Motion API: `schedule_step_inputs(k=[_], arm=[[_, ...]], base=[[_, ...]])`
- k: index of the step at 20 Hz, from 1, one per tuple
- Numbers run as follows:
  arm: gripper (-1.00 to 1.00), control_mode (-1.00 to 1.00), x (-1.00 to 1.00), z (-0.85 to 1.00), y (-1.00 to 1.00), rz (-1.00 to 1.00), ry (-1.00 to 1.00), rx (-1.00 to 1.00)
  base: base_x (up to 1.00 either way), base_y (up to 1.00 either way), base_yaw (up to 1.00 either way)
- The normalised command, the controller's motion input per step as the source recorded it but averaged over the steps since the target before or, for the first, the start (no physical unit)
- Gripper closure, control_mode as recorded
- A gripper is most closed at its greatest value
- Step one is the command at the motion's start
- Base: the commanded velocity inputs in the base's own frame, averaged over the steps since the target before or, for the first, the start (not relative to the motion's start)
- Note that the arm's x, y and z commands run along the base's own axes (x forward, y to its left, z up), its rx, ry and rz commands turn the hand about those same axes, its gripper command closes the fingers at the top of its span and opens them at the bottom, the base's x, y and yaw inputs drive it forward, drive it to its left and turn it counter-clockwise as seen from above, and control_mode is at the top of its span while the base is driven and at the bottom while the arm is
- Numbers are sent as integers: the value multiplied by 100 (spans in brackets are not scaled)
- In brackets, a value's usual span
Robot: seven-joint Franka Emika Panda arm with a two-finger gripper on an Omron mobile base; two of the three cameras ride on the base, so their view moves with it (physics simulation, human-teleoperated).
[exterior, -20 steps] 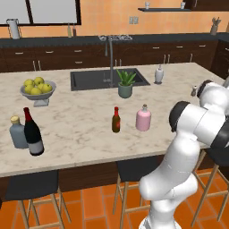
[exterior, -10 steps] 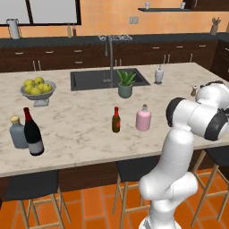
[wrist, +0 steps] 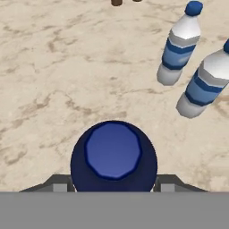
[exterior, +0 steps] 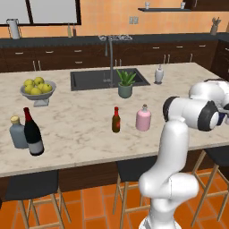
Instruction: Move the plastic bottles in the middle to the plastics group, and the glass bottles in the middle to the glass group.
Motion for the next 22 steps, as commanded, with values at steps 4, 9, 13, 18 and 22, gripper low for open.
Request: schedule_step_inputs(k=[4, 9, 13, 18, 22], arm=[[100, -100, 2, -27, -14, 0, 4, -1], [100, -100, 15, -22, 0, 0, 0, -4], [100, -100, 46, -3, 0, 0, 2, -4], [100, -100, 44, -6, 0, 0, 0, 0], [100, -100, 8, 0, -9, 0, 0, 0]], base=[[0, 0, 0], [0, 0, 0], [0, 0, 0], [0, 0, 0], [0, 0, 0]])
